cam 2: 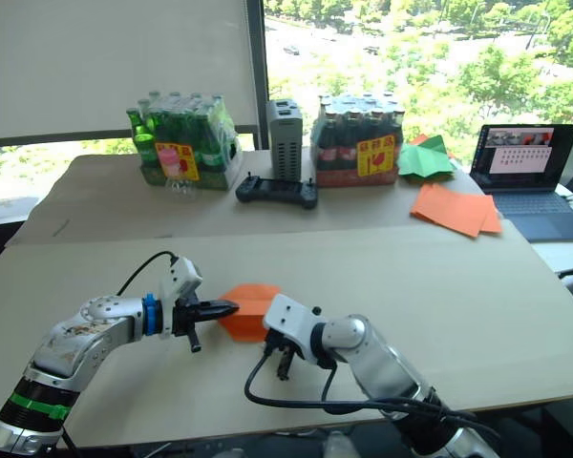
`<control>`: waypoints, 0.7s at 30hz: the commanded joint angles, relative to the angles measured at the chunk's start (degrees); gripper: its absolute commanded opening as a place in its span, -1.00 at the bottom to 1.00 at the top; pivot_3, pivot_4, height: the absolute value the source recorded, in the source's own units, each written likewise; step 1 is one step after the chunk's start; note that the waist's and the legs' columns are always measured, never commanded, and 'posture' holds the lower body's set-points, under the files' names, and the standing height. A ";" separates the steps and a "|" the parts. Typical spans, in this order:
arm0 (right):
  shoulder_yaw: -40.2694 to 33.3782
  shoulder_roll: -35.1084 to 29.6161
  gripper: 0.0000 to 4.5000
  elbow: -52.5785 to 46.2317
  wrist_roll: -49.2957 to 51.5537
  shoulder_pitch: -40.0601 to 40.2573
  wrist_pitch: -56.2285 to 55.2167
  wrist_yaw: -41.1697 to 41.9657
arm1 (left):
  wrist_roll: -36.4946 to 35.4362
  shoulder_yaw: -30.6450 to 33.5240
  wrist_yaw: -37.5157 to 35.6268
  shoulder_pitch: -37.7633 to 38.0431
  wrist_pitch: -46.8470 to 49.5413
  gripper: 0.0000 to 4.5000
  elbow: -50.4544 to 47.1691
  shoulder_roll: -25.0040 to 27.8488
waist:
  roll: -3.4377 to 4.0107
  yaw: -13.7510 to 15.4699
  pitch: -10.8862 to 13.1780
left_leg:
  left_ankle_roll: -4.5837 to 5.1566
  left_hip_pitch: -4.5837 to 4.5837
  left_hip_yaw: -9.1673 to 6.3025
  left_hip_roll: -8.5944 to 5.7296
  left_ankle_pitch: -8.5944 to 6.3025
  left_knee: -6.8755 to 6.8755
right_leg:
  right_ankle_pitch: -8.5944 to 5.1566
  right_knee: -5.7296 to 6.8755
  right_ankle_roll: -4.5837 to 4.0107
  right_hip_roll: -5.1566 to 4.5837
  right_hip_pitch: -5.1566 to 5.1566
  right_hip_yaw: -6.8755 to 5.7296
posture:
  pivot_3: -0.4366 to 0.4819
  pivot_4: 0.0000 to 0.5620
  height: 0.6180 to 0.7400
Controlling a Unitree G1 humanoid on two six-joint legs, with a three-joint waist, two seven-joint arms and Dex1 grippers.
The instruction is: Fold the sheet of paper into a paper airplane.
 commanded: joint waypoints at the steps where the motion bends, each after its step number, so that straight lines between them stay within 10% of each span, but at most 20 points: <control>1: 0.77 0.02 -0.98 0.81 0.39 0.11 1.58 -0.30 | 0.67 0.66 -0.37 1.70 -0.98 -1.00 -2.02 0.31 | 0.00 -0.01 0.00 | 0.00 0.01 0.01 0.00 0.00 0.00 | 0.00 0.01 0.00 -0.01 0.00 0.00 | -0.05 -0.47 0.72; 19: -12.28 0.39 -0.98 -8.62 16.30 -5.03 15.46 2.45 | 2.50 0.51 -0.13 6.77 -1.72 -1.00 -5.24 -1.01 | 0.00 0.03 0.01 | 0.00 -0.12 -0.01 0.01 0.00 0.01 | 0.00 0.01 0.00 0.00 -0.09 0.00 | -0.05 -0.47 0.72; 21: -13.75 1.22 -0.73 -4.58 15.85 -6.94 15.06 0.36 | 3.00 0.25 -0.27 7.10 -2.21 -1.00 -5.02 -0.91 | 0.00 0.02 0.00 | 0.00 -0.10 -0.02 0.01 0.00 0.01 | 0.00 0.01 0.00 0.02 -0.09 -0.01 | -0.05 -0.47 0.72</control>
